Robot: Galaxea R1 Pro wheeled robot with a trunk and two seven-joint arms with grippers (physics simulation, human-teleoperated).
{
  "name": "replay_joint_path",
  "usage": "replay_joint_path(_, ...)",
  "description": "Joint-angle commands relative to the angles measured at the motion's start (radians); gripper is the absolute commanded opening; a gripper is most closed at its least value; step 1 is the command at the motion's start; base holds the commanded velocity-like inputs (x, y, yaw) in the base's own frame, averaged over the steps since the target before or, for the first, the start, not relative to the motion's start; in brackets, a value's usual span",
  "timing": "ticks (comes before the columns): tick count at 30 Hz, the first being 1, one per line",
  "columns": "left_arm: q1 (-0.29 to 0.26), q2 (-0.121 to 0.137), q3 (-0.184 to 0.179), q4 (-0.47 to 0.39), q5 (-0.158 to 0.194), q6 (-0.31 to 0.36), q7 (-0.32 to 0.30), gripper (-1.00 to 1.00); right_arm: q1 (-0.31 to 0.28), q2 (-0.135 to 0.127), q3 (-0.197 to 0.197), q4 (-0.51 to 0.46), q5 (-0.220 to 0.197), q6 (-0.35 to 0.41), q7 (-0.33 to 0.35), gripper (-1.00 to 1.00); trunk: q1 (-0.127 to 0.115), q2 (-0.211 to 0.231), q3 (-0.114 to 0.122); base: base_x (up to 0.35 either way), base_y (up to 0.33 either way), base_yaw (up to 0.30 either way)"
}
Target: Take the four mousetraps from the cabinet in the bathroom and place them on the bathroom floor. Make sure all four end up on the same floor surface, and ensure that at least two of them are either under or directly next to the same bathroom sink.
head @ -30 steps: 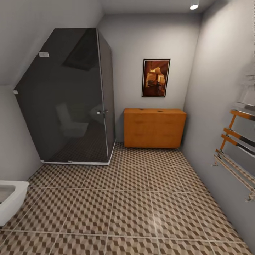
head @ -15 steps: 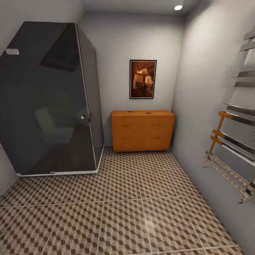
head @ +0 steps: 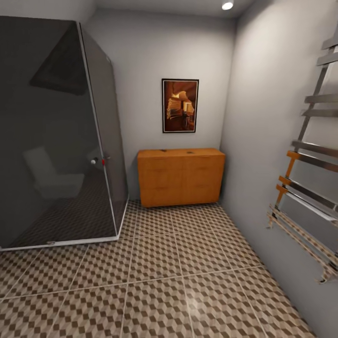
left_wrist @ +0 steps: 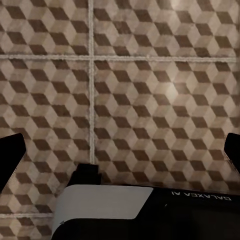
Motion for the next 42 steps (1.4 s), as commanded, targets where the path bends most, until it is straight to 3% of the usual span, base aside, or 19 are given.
replay_joint_path(1, 0.000, 0.000, -0.009, 0.001, 0.008, -0.003, 0.003, 1.00, -0.001, 0.000, -0.008, 0.002, 0.011, 0.001, -0.002, 1.00, 0.001, -0.001, -0.001, 0.323, 0.000, -0.009)
replay_joint_path(30, 0.000, 0.000, -0.009, 0.001, 0.008, -0.006, 0.003, 1.00, -0.001, -0.001, -0.008, 0.002, 0.012, -0.002, -0.003, 1.00, 0.001, -0.001, -0.001, 0.323, 0.000, -0.002)
replay_joint_path(42, 0.000, 0.000, -0.009, 0.001, 0.008, -0.010, 0.003, 1.00, -0.001, 0.000, -0.008, 0.002, 0.011, 0.001, -0.004, 1.00, 0.001, -0.001, 0.004, 0.323, 0.000, -0.162)
